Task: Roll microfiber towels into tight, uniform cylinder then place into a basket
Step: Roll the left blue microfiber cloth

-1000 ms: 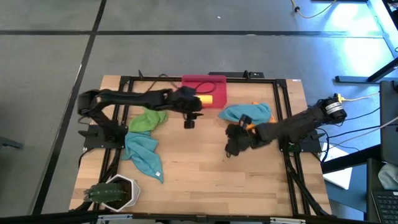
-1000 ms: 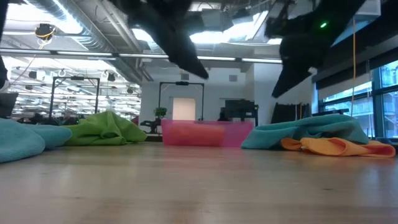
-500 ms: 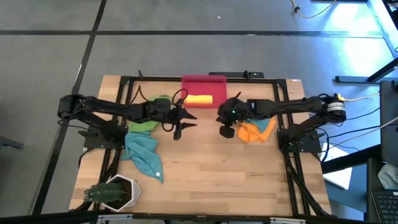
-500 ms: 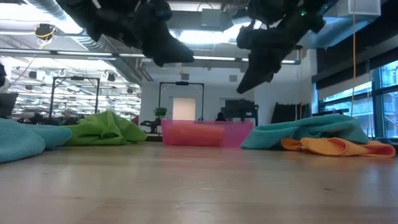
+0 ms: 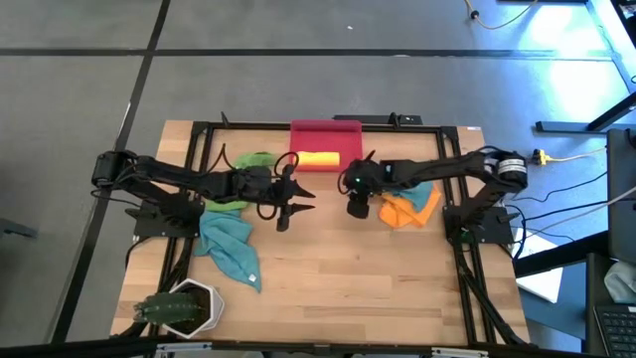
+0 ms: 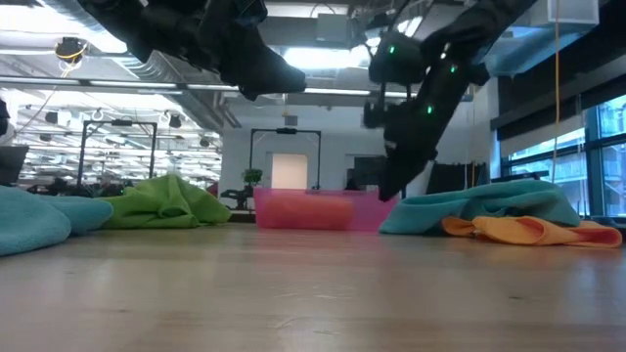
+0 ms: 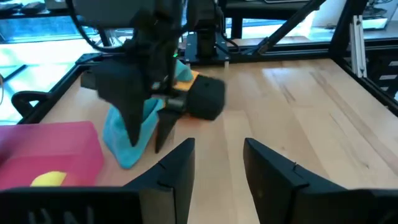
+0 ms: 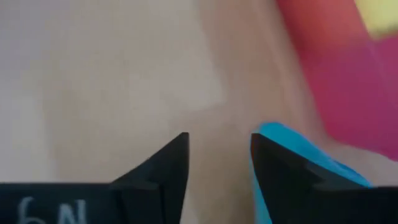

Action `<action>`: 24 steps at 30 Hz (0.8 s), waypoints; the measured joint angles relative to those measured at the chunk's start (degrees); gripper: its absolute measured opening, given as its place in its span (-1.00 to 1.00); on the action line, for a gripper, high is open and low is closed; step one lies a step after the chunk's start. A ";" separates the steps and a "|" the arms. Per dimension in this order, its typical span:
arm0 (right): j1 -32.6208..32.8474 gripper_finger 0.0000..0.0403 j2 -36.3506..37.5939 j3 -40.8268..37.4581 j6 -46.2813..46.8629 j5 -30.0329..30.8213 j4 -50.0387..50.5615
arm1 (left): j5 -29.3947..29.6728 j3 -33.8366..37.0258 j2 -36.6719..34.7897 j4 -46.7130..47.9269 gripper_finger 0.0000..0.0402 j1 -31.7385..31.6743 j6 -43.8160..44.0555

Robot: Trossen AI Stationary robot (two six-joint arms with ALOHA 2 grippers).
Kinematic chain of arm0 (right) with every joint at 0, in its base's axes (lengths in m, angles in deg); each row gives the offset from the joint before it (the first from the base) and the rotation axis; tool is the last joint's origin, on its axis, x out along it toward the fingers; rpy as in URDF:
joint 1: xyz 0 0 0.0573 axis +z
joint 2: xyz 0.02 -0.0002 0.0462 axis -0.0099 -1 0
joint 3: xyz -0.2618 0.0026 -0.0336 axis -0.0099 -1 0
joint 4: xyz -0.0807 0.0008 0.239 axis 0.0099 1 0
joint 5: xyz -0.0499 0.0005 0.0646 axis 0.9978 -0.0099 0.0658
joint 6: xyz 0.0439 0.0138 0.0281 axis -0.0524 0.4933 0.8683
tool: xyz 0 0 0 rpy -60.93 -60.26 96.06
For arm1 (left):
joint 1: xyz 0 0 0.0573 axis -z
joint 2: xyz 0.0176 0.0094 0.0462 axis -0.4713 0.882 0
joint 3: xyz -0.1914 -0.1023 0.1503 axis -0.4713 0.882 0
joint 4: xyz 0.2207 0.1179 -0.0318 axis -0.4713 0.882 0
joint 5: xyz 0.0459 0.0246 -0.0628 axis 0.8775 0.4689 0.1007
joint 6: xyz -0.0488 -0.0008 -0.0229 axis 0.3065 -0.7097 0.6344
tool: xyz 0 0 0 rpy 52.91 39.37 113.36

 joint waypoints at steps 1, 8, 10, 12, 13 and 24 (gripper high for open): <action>-0.30 -0.11 -0.74 0.00 -0.09 0.91 -0.05 | 0.02 0.00 0.00 0.00 -0.36 0.04 0.00; -2.42 -0.21 -4.53 0.00 -0.25 5.88 1.71 | 0.02 0.00 0.00 -0.07 -0.36 0.07 0.00; -2.99 -0.26 -5.52 0.00 -0.11 7.38 3.03 | 0.02 0.00 0.00 -0.07 -0.36 0.21 0.05; -3.50 -0.34 -6.61 0.01 -0.11 7.68 4.01 | 0.10 -0.02 0.00 -0.07 -0.36 0.59 0.62; -3.74 -0.40 -6.96 0.24 -0.17 7.66 4.21 | 0.11 -0.02 0.00 -0.07 -0.36 0.85 1.02; -1.81 -0.97 -1.15 -0.22 2.08 2.97 7.33 | 2.69 -0.02 0.02 0.00 -0.36 7.01 3.08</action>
